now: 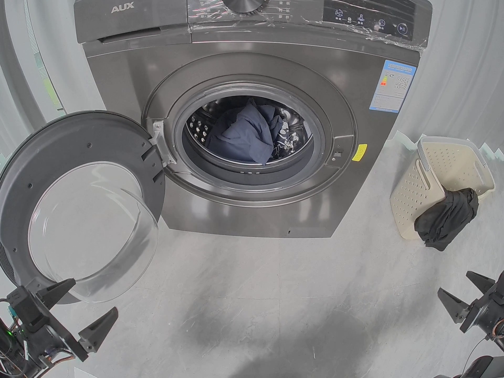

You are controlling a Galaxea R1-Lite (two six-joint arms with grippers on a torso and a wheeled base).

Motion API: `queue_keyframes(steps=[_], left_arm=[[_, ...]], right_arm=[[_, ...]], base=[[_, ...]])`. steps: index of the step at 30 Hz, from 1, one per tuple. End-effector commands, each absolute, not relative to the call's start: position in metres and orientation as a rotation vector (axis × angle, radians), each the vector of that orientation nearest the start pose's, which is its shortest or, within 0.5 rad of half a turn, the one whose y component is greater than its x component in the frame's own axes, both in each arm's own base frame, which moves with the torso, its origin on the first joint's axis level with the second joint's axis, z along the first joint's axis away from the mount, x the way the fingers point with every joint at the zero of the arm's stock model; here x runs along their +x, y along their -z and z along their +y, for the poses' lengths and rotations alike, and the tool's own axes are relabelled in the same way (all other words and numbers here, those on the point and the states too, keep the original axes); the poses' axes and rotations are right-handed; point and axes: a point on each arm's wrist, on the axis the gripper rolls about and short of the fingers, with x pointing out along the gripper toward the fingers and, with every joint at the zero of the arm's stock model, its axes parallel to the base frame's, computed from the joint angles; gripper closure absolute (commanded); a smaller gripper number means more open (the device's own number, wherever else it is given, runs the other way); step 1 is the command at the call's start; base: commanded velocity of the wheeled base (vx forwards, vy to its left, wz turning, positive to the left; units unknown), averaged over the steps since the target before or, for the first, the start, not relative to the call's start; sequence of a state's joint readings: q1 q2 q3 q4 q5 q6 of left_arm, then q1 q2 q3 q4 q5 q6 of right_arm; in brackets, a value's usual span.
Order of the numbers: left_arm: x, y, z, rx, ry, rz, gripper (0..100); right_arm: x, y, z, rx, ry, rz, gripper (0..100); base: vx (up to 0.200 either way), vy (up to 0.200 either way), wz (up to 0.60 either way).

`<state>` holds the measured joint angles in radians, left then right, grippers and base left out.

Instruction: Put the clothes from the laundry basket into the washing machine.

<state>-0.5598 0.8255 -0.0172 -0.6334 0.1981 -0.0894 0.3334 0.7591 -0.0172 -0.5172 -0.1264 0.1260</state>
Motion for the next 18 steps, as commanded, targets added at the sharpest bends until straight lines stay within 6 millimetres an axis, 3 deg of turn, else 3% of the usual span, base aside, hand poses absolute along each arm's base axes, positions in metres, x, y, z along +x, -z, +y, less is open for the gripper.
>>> queue_keyframes(steps=[1, 4, 11, 18], left_arm=[[0.018, -0.113, -0.005, -0.091, 0.301, 0.088, 0], [0.010, -0.106, -0.001, -0.091, 0.276, 0.085, 0], [-0.015, -0.087, 0.004, -0.104, 0.201, 0.007, 0], [-0.016, -0.084, 0.002, -0.068, 0.111, 0.022, 0]], right_arm=[[0.023, -0.116, 0.001, 0.086, -0.053, 0.077, 0], [0.015, -0.112, 0.000, 0.088, -0.047, 0.056, 0], [-0.022, -0.081, 0.000, 0.058, -0.051, -0.002, 0], [-0.023, -0.077, -0.001, 0.031, 0.035, -0.007, 0]], base=[[0.000, 0.000, 0.00], [0.000, -0.133, 0.00], [0.000, -0.200, 0.00], [0.000, -0.200, 0.00]])
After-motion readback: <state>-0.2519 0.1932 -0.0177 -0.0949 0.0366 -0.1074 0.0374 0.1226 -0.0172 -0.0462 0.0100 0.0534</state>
